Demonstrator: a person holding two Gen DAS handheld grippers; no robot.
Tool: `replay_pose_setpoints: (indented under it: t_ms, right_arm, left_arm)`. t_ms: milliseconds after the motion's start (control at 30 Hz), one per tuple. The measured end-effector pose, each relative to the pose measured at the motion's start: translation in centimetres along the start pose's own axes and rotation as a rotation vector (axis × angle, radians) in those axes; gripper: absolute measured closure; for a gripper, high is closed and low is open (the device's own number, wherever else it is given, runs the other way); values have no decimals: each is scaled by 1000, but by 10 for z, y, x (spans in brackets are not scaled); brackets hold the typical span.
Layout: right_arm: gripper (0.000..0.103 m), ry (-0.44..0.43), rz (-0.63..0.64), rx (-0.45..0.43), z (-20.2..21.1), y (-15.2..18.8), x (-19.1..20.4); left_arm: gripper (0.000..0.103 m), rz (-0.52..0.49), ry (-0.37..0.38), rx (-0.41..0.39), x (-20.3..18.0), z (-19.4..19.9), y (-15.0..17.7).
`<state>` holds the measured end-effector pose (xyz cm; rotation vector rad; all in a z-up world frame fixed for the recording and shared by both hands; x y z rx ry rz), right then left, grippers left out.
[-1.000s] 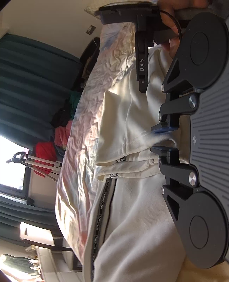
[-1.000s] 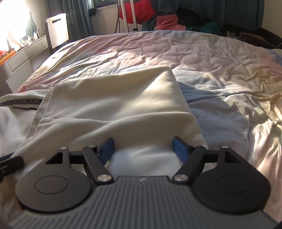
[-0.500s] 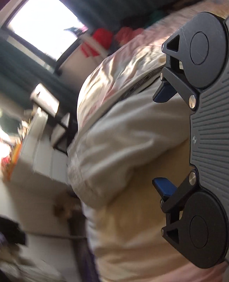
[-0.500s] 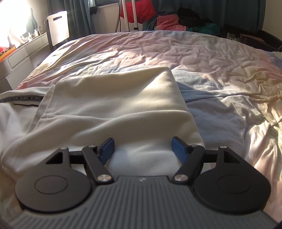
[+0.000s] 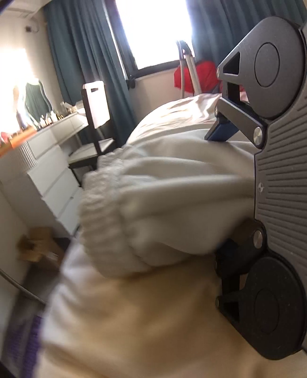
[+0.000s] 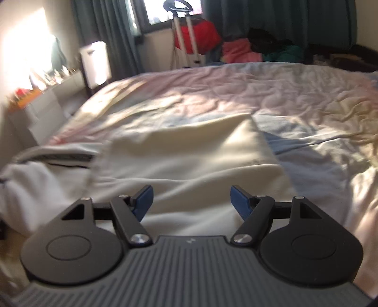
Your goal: Fold clothes
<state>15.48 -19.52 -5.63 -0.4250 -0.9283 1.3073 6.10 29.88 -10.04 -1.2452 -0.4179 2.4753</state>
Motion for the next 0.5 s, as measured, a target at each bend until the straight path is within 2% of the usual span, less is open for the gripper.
replay_pose_setpoints:
  t_ms: [33,67,133,200,333,433,500]
  right_arm:
    - [29,-28,4,10,2,4,8]
    - [29,-42,32,22,2,9,15]
    - [29,-58,113,60,-4,21,31]
    - [28,-62,222,115,-16,38,47]
    - [27,-14,353,107,-27,60,63]
    - [29,-44,275,124,-20,44,54]
    - [29,-68,201,127,-12,30,44]
  left_arm:
    - [44,5,-2,-15,0,-2,-4]
    - [53,-8,3,-35,-3,1,-8]
    - [78,-72,10,-86,-15,10,-10]
    - [86,-194,9,-138,-36,21,-6]
    - [90,-459,-8,-250,-87,46,17]
    - [91,-602,19,-325,-130,68,39]
    - [92,-695,64,-378,-166,81,65]
Point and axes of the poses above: each gripper's, at about its wrist camera, not at the fingertips, and z roughly against the way its jaws point, x to its left, y to its underside, the point moved 3 cm from there along -z, roughly the way its jaws point, and after that the axes turned 8 degrees about -z, right-handed, at the moved point
